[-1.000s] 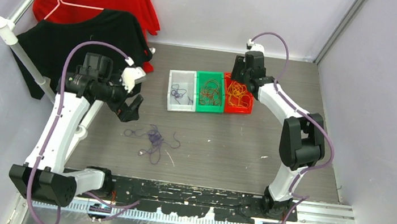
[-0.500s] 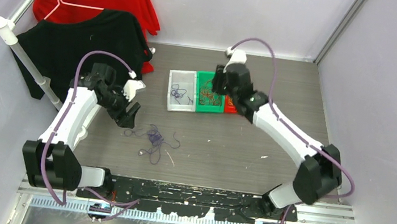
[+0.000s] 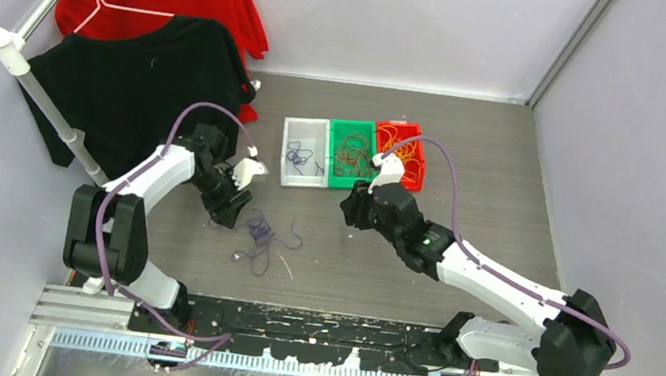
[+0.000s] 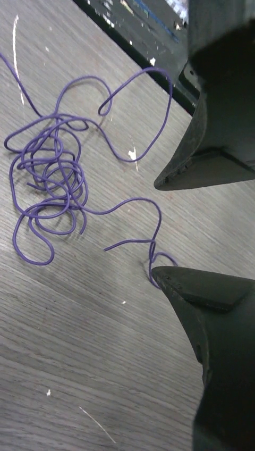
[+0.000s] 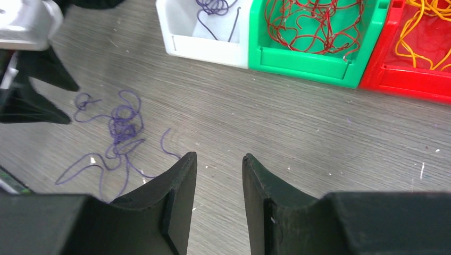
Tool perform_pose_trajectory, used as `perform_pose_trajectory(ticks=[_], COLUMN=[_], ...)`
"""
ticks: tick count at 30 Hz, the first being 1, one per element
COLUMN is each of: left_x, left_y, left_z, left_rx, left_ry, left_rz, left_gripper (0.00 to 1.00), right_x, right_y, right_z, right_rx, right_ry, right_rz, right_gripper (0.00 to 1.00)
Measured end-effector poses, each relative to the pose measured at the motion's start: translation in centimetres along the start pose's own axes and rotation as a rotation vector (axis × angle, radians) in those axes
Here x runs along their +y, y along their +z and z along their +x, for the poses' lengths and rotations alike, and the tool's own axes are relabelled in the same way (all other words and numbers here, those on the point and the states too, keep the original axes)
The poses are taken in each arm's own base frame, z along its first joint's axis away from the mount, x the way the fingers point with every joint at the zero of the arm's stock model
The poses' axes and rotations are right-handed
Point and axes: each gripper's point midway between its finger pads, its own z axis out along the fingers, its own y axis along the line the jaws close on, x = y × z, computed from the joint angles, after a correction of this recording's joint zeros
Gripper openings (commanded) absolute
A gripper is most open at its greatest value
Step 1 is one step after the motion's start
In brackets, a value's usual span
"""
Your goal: Untangle the cables
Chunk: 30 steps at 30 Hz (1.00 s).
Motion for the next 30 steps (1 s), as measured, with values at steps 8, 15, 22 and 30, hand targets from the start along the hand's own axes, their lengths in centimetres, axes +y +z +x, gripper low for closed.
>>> perform_pose_trajectory(ticks=[8, 15, 22, 30], left_x=[1.0, 1.6, -0.2, -3.1], left_y=[3.1, 4.3, 0.6, -5.0], left_z=[0.1, 0.7, -0.6, -3.0], left_rx=[0.076, 0.111, 0.064, -0.073], left_ry=[0.086, 0.1, 0.113, 0.221], left_rz=[-0.047, -0.072, -0.067, -0.099], left_gripper=[0.36, 0.03, 0.1, 0.45], right_x=[1.7, 3.6, 4.7, 5.3], right_y=[-1.0, -0.9, -1.0, -1.2], right_z=[-0.2, -0.6, -1.1, -1.4], right_rx=[-0.036, -0.041, -0.049, -0.058], right_ry=[0.099, 0.143, 0.166, 0.172], right_rz=[-0.084, -0.17, -0.222, -0.251], right_gripper=[0.42, 0.43, 0.43, 0.43])
